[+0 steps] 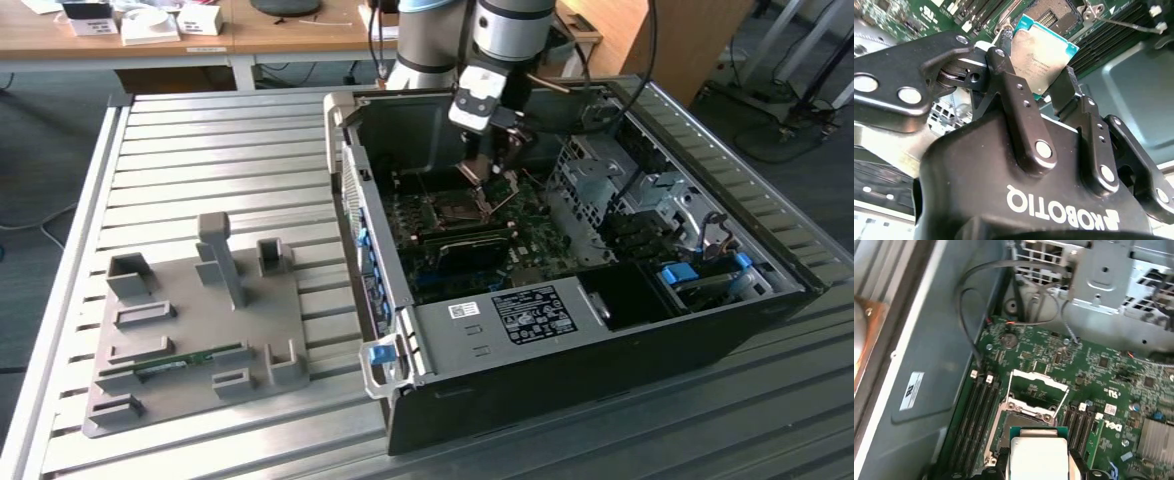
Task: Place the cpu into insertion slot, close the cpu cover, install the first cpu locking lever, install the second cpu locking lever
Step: 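Place the cpu into insertion slot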
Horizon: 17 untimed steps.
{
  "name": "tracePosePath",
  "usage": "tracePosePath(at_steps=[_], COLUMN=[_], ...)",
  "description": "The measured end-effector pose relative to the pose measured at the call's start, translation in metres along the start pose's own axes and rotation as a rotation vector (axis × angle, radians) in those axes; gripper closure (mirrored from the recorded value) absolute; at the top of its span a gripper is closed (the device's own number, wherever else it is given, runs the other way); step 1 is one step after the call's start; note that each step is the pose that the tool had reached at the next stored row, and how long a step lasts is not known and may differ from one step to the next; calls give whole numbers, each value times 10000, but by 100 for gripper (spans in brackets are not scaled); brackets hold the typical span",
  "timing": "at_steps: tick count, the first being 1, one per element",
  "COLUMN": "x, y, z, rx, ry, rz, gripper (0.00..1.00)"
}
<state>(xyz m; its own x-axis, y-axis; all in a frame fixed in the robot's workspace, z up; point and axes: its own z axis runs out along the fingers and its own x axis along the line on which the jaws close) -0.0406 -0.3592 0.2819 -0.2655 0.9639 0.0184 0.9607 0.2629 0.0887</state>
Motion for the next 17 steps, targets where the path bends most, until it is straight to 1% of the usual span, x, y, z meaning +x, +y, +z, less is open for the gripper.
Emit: tracePosePath(at_steps=[6, 9, 11, 17], x=[0, 0, 0, 0], y=[0, 0, 0, 0], z=[1, 2, 2, 2], rx=[-17, -24, -26, -26], ry=[-86, -117, -125, -128], rz=[961, 1316, 1411, 1424], gripper=[46, 46, 46, 46])
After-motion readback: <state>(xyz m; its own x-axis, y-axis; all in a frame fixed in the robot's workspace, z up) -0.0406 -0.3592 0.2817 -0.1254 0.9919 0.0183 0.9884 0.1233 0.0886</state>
